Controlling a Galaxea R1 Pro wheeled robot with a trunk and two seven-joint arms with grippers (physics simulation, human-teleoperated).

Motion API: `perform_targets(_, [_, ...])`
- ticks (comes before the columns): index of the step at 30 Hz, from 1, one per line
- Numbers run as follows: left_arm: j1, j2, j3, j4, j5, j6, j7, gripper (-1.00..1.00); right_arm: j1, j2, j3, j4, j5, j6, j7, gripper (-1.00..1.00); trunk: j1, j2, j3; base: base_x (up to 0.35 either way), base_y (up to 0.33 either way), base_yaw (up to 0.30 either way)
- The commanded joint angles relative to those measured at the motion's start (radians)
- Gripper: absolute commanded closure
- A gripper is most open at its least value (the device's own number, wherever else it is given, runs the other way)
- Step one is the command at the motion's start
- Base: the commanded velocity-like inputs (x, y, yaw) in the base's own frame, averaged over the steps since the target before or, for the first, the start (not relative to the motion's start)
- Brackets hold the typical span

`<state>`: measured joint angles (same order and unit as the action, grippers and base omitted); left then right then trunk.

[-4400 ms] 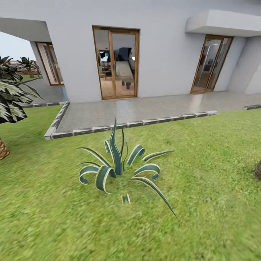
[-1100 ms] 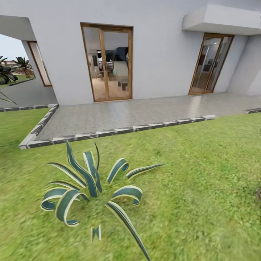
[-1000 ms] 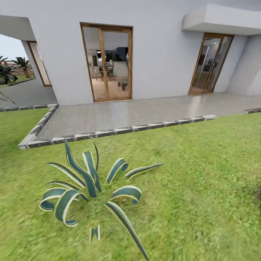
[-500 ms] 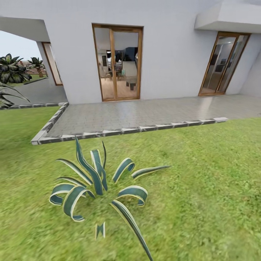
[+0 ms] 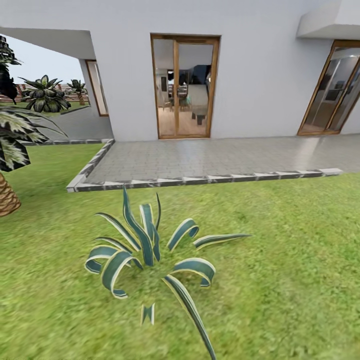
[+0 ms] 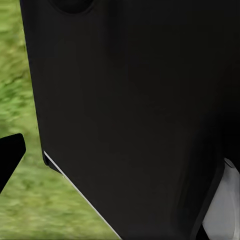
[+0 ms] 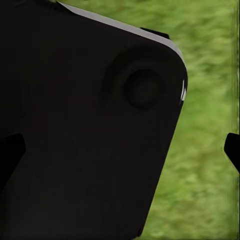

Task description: Take the three Easter eggs out of the wicker basket on the lawn in the garden, then place them on the lawn next to a single tree (choose any tree) so that all three eggs are next to the same tree and none are left in the basket.

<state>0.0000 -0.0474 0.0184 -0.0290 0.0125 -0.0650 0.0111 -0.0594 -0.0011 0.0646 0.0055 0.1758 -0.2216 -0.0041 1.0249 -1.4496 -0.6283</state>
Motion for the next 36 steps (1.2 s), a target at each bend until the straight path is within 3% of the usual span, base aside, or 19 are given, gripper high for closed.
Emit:
perform_targets(1, [0.000,0.000,0.002,0.000,0.001,-0.002,0.001,-1.00,0.000,0.000,0.006,0.001,0.002,-0.002,0.000,-1.00,0.000,0.000,-0.001,0.121,-0.276,0.022])
perform_targets(18, [0.000,-0.004,0.001,0.000,-0.001,-0.002,0.001,-1.00,0.000,0.000,0.006,0.002,0.005,-0.001,0.001,-1.00,0.000,0.000,-0.001,0.134,-0.306,0.002])
perform_targets(29, [0.000,-0.005,0.000,0.000,-0.002,-0.002,0.002,-1.00,0.000,0.000,0.006,0.002,0.005,-0.001,0.001,-1.00,0.000,0.000,-0.001,0.016,-0.332,0.000])
perform_targets(36, [0.000,-0.002,0.005,-0.002,0.004,-0.009,0.001,-1.00,0.000,-0.001,0.009,0.001,0.002,-0.003,-0.001,-1.00,0.000,0.000,-0.001,0.000,0.000,0.000])
